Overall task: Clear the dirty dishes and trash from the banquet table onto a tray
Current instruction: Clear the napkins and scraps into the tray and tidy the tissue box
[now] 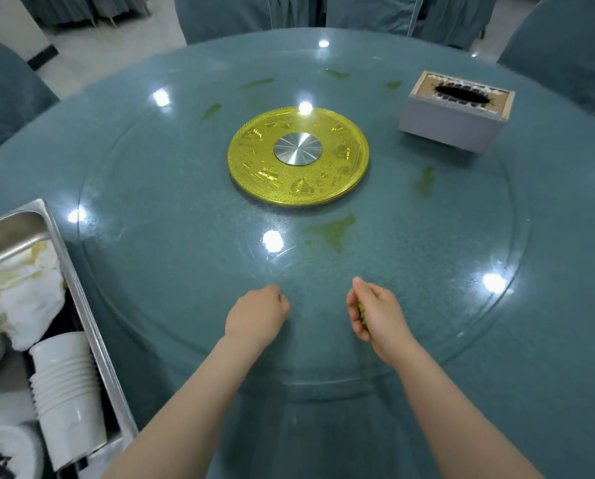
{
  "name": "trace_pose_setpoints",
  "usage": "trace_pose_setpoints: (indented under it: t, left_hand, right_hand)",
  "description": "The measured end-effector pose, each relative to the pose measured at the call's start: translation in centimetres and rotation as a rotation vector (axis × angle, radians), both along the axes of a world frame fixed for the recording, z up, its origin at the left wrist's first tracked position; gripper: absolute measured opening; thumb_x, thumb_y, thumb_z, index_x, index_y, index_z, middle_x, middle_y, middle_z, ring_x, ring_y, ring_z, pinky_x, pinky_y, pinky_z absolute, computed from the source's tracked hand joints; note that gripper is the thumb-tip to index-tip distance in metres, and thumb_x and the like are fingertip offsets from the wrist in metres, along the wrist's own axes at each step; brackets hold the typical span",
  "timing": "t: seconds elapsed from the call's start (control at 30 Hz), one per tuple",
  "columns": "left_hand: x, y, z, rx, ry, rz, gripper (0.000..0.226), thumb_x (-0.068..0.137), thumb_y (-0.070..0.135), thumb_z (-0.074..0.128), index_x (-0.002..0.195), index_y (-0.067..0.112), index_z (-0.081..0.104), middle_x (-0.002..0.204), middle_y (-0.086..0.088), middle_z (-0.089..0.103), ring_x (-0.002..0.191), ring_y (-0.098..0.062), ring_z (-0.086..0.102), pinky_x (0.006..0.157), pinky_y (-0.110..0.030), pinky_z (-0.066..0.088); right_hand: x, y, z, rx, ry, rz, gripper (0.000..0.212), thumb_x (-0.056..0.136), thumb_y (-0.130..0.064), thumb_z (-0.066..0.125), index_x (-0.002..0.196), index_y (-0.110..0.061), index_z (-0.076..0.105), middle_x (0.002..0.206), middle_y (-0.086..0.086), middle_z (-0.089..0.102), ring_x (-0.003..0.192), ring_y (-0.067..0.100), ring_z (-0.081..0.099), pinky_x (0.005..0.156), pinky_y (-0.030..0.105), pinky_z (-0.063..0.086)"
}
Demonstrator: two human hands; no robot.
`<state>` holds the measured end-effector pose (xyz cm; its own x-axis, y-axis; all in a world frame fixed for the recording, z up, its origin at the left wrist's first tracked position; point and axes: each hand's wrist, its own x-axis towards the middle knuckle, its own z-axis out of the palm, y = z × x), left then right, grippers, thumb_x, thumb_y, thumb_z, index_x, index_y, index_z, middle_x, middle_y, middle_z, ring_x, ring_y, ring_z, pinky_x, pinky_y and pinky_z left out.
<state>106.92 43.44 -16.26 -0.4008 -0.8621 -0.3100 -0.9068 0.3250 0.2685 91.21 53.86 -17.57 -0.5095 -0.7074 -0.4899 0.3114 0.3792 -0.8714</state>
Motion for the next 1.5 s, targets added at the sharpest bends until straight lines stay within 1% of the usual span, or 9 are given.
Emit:
trace_pose_setpoints:
  t: [0.1, 0.2, 0.4, 0.6, 0.8, 0.97, 1.13, 1.37, 1.5]
  left_hand:
    - [2.0, 0.2, 1.4, 0.436, 0.535, 0.377, 0.027, 0.091, 0.008, 0.039, 0.064, 0.012, 0.045, 0.054, -0.003, 0.045, 0.047, -0.02, 0.036, 0.041, -0.023, 0.027]
    - [5.8, 1.8, 3.9, 0.79, 1.126, 0.847, 0.023, 0.091, 0.0, 0.039, 0.08, 0.005, 0.059, 0.052, -0.003, 0.058, 0.037, -0.008, 0.042, 0.035, -0.017, 0.035]
    - [17.3, 4.8, 7.5, 0.865, 1.648, 1.183, 0.019, 0.093, 0.007, 0.047, 0.089, 0.001, 0.064, 0.063, -0.007, 0.066, 0.053, -0.012, 0.065, 0.052, -0.019, 0.056]
    - [27.3, 6.7, 7.3, 0.644, 1.696, 1.32, 0.027, 0.095, 0.013, 0.04, 0.1, 0.003, 0.064, 0.089, -0.011, 0.073, 0.091, -0.022, 0.068, 0.081, -0.033, 0.058]
    - [34.7, 6.5, 7.0, 0.504, 1.649, 1.322, 0.043, 0.102, 0.033, 0.026, 0.12, 0.01, 0.058, 0.132, -0.011, 0.056, 0.13, -0.025, 0.044, 0.112, -0.039, 0.026]
    - [37.6, 5.6, 6.6, 0.479, 1.616, 1.226, 0.058, 0.102, 0.044, 0.017, 0.147, 0.013, 0.034, 0.152, -0.005, 0.037, 0.144, -0.017, 0.023, 0.119, -0.039, 0.009]
    - [38.4, 5.2, 6.2, 0.442, 1.586, 1.168, 0.053, 0.104, 0.037, 0.014, 0.145, 0.013, 0.037, 0.148, -0.004, 0.043, 0.141, -0.016, 0.031, 0.117, -0.036, 0.015]
    - [34.8, 5.5, 7.2, 0.462, 1.591, 1.074, 0.048, 0.104, 0.031, 0.015, 0.137, 0.015, 0.047, 0.136, -0.006, 0.054, 0.125, -0.019, 0.047, 0.111, -0.036, 0.025]
    - [31.4, 7.5, 8.0, 0.493, 1.589, 0.997, 0.043, 0.103, 0.03, 0.019, 0.125, 0.019, 0.055, 0.126, -0.002, 0.063, 0.12, -0.018, 0.053, 0.107, -0.037, 0.031]
  right_hand:
    - [-0.3, 0.3, 0.5, -0.039, -0.222, -0.159, 0.044, 0.1, -0.033, 0.041, 0.067, -0.011, 0.058, 0.051, 0.003, 0.056, 0.04, 0.014, 0.053, 0.038, 0.019, 0.037]
    - [-0.3, 0.7, 1.5, -0.108, -0.546, -0.352, 0.043, 0.1, -0.033, 0.04, 0.074, -0.005, 0.061, 0.058, 0.006, 0.064, 0.057, 0.018, 0.066, 0.049, 0.021, 0.054]
    - [6.7, -0.6, 4.1, -0.107, -0.753, -0.296, 0.04, 0.1, -0.025, 0.041, 0.089, 0.007, 0.062, 0.089, 0.017, 0.063, 0.086, 0.026, 0.06, 0.061, 0.031, 0.059]
    - [19.5, -3.7, 7.0, 0.035, -0.762, 0.135, 0.04, 0.1, -0.03, 0.039, 0.097, 0.002, 0.062, 0.096, 0.02, 0.066, 0.093, 0.029, 0.063, 0.08, 0.036, 0.053]
    - [32.5, -6.7, 8.9, 0.151, -0.658, 0.543, 0.039, 0.099, -0.036, 0.041, 0.108, -0.006, 0.064, 0.096, 0.008, 0.066, 0.1, 0.02, 0.063, 0.08, 0.031, 0.044]
    - [38.2, -8.2, 8.9, 0.191, -0.53, 0.712, 0.053, 0.1, -0.038, 0.04, 0.137, 0.0, 0.043, 0.14, 0.012, 0.048, 0.111, 0.015, 0.052, 0.083, 0.021, 0.042]
    - [36.1, -7.4, 8.5, 0.081, -0.419, 0.7, 0.042, 0.102, -0.033, 0.038, 0.133, -0.008, 0.051, 0.139, 0.006, 0.052, 0.13, 0.017, 0.046, 0.112, 0.033, 0.031]
    - [26.0, -3.4, 7.6, -0.012, -0.223, 0.493, 0.025, 0.097, -0.029, 0.048, 0.104, -0.017, 0.069, 0.113, -0.001, 0.07, 0.109, 0.012, 0.062, 0.094, 0.028, 0.044]
    - [17.5, 1.7, 6.2, 0.017, 0.102, 0.348, 0.02, 0.098, -0.02, 0.048, 0.098, -0.019, 0.068, 0.112, -0.001, 0.069, 0.108, 0.013, 0.061, 0.095, 0.03, 0.044]
